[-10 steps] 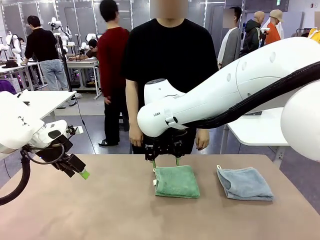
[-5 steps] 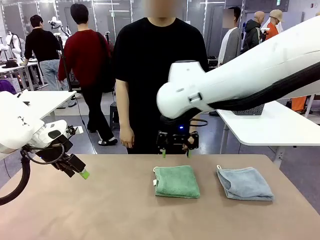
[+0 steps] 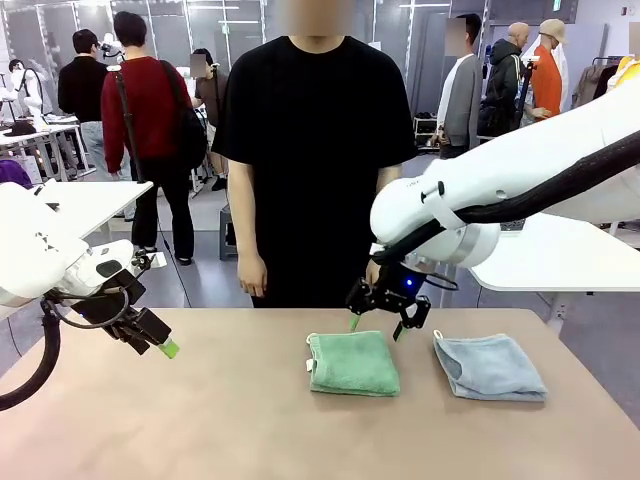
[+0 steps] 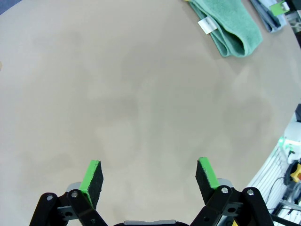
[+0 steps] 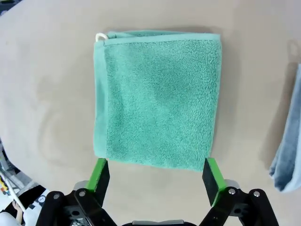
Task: Fold the towels and place them in the basket.
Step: Stack the folded Towel with hook on the right side of the table.
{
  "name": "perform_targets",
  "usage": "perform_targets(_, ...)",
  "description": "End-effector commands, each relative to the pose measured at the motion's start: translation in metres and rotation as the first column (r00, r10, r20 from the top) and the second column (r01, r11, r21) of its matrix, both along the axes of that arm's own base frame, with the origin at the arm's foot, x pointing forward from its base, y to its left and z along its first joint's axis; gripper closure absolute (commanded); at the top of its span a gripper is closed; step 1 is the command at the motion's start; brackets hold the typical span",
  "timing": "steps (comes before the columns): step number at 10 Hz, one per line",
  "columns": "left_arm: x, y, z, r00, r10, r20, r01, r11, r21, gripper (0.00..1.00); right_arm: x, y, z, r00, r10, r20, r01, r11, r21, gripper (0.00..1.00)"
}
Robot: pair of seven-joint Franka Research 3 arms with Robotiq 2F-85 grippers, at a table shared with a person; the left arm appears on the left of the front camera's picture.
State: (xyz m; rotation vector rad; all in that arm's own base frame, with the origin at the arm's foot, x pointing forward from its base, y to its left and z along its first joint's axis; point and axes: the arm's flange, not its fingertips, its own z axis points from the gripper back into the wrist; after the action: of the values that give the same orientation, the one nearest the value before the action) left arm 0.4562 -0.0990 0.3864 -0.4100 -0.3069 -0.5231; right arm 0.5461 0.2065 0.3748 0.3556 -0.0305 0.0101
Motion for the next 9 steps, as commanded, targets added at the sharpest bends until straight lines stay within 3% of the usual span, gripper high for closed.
perform_targets(1,0.002,0.000,0.003,1.000,0.000,-0.015,0.000,1.000,0.005,0.00,-0.002,-0.017,-0.019,0.999,0.007,0.044,-0.011,0.996,0.090,0.00)
perform_targets(4,0.002,0.000,0.003,1.000,0.000,-0.015,0.000,1.000,0.005,0.00,0.003,-0.038,-0.051,1.000,-0.014,0.015,0.011,0.984,0.176,0.00)
perform_targets(9,0.002,0.000,0.003,1.000,0.000,-0.015,0.000,1.000,0.005,0.00,0.016,-0.057,-0.085,0.998,0.003,0.058,-0.018,0.965,0.263,0.00)
